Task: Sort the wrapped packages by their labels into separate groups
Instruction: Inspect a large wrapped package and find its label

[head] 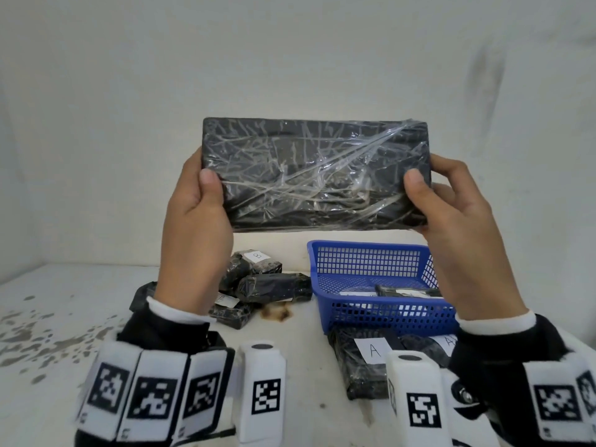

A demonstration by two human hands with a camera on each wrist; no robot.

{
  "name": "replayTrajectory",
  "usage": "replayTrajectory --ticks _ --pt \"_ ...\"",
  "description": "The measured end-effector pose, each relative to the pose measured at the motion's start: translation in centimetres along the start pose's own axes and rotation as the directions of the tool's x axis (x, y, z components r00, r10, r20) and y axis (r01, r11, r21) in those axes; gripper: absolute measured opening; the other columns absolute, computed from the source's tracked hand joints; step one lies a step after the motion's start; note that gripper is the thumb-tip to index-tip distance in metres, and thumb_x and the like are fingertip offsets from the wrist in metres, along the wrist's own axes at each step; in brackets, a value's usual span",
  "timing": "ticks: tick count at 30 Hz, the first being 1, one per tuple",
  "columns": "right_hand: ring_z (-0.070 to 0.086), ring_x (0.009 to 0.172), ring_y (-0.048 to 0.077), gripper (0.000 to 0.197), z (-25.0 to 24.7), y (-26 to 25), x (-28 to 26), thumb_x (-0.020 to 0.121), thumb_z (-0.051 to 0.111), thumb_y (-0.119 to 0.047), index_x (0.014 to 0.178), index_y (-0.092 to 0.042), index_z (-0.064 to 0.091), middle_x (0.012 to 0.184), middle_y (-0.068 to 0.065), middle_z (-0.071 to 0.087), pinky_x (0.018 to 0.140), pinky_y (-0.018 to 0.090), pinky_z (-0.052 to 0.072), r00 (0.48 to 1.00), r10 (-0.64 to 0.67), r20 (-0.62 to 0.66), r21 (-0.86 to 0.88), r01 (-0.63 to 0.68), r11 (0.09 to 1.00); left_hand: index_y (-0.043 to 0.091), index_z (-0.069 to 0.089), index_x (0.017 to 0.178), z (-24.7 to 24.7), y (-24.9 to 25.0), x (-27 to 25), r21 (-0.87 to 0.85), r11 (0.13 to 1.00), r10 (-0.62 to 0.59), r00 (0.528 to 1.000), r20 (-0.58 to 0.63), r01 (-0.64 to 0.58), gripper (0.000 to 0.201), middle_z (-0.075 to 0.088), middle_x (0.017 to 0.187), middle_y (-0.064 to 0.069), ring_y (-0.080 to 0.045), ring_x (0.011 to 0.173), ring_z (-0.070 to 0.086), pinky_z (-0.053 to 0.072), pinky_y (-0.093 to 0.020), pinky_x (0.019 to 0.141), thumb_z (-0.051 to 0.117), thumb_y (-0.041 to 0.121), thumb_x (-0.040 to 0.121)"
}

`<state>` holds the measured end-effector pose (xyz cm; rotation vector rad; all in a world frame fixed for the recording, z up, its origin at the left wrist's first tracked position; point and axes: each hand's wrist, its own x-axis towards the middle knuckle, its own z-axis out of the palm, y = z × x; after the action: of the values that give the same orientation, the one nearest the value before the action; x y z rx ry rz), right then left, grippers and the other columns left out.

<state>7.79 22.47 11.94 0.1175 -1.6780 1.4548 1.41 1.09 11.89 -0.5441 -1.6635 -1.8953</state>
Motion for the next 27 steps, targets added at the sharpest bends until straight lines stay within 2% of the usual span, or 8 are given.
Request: replayTrajectory --ticks 2,5,10,13,16,20,23,27 --pt "0.072 0.093 0.020 0.022 0.0 0.0 0.0 0.098 0.062 -0.033 0.119 -0.027 0.061 0.107 0.006 0.073 0.090 0.044 0.058 1.000 -0.008 -0.001 0.006 0.008 1.000 0.031 0.054 0.125 -0.1 0.1 0.1 -0.049 0.997 -0.052 0.999 -0.010 0.052 0.031 0.067 0.110 0.011 -0.010 0.106 0.063 0.048 -0.043 0.101 0.029 0.024 0.107" --pt "0.072 0.089 0.019 0.009 -0.1 -0.2 -0.1 0.098 0.062 -0.032 0.107 -0.031 0.061 0.102 0.003 0.073 0.085 0.041 0.058 1.000 -0.007 0.004 0.018 0.007 1.000 0.031 0.050 0.114 0.0 0.1 0.2 -0.069 0.992 -0.109 0.994 -0.004 0.108 0.019 0.068 0.084 0.015 -0.010 0.088 0.065 0.050 -0.046 0.096 0.033 0.030 0.106" --pt "0.071 0.086 0.010 0.005 0.1 -0.2 -0.3 0.099 0.060 -0.036 0.101 -0.035 0.056 0.111 -0.001 0.072 0.080 0.033 0.056 0.998 -0.055 -0.009 -0.049 0.055 0.997 0.031 0.045 0.111 0.3 0.4 0.0 -0.059 0.990 -0.127 0.992 0.020 0.128 0.013 0.065 0.088 0.008 -0.014 0.086 0.064 0.052 -0.043 0.089 0.035 0.035 0.104" --pt "0.070 0.086 0.008 0.013 0.3 -0.2 -0.4 0.097 0.061 -0.037 0.106 -0.031 0.053 0.114 -0.003 0.071 0.076 0.027 0.054 0.999 -0.046 -0.020 -0.085 0.044 0.995 0.029 0.042 0.116 0.2 0.5 -0.1 -0.024 0.992 -0.122 0.991 0.058 0.124 0.017 0.062 0.091 0.011 -0.010 0.087 0.064 0.050 -0.030 0.079 0.039 0.039 0.102" --pt "0.070 0.089 0.001 0.033 0.4 -0.5 -0.6 0.094 0.063 -0.043 0.121 -0.029 0.050 0.115 -0.009 0.070 0.076 0.019 0.054 0.999 -0.028 -0.035 -0.131 0.023 0.991 0.029 0.038 0.121 0.1 0.5 -0.4 0.064 0.996 -0.071 0.991 0.110 0.064 0.030 0.062 0.097 0.015 0.000 0.088 0.065 0.048 -0.022 0.078 0.051 0.041 0.096" --pt "0.065 0.104 -0.003 0.052 0.6 -0.8 -1.0 0.090 0.066 -0.047 0.138 -0.034 0.048 0.118 -0.017 0.068 0.089 0.020 0.051 0.997 -0.075 -0.029 -0.251 0.065 0.966 0.029 0.033 0.117 0.4 0.6 -1.0 0.171 0.985 -0.012 0.992 0.126 -0.010 0.055 0.057 0.096 0.023 0.024 0.073 0.056 0.041 0.002 0.061 0.071 0.044 0.080" --pt "0.060 0.100 -0.016 0.071 0.8 -1.0 -1.3 0.078 0.073 -0.056 0.139 -0.038 0.045 0.114 -0.026 0.063 0.083 0.007 0.047 0.997 -0.074 0.008 -0.294 0.074 0.953 0.030 0.030 0.115 0.6 0.7 -1.2 0.266 0.963 0.010 0.993 0.116 -0.041 0.069 0.053 0.094 0.027 0.021 0.073 0.054 0.039 0.003 0.058 0.078 0.051 0.069" --pt "0.055 0.095 -0.023 0.082 1.2 -1.2 -1.6 0.067 0.080 -0.059 0.136 -0.039 0.041 0.110 -0.033 0.058 0.077 0.000 0.043 0.996 -0.090 0.006 -0.331 0.087 0.940 0.027 0.027 0.112 0.5 0.7 -1.3 0.307 0.952 -0.019 0.993 0.114 -0.017 0.076 0.050 0.091 0.025 0.014 0.075 0.049 0.039 -0.003 0.055 0.080 0.054 0.064"
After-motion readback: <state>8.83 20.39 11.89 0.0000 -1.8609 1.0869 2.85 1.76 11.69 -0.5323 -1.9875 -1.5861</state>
